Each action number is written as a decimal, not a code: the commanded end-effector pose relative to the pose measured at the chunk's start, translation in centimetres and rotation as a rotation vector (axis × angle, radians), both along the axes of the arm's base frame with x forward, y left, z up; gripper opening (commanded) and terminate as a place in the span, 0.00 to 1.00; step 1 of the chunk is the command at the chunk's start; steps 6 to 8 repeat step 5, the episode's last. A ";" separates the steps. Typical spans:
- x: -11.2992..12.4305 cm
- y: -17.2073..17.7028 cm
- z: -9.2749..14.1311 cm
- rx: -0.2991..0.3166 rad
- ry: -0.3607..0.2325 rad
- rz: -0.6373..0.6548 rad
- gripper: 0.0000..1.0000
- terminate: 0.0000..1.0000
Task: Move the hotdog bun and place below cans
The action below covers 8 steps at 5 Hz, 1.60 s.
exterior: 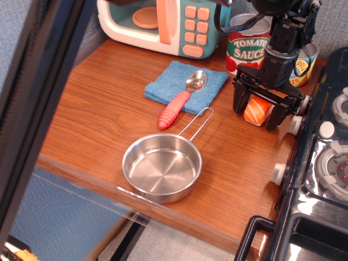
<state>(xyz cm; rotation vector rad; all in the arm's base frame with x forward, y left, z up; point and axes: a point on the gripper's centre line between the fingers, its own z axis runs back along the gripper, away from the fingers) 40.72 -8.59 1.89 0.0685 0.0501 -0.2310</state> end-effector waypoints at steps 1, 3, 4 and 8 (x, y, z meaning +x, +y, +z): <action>-2.5 1.7 10.4 -0.108 -0.252 0.006 1.00 0.00; -6.0 3.3 10.1 -0.080 -0.228 0.010 1.00 0.00; -6.0 3.3 10.1 -0.080 -0.228 0.010 1.00 0.00; -6.0 3.3 10.1 -0.080 -0.228 0.010 1.00 1.00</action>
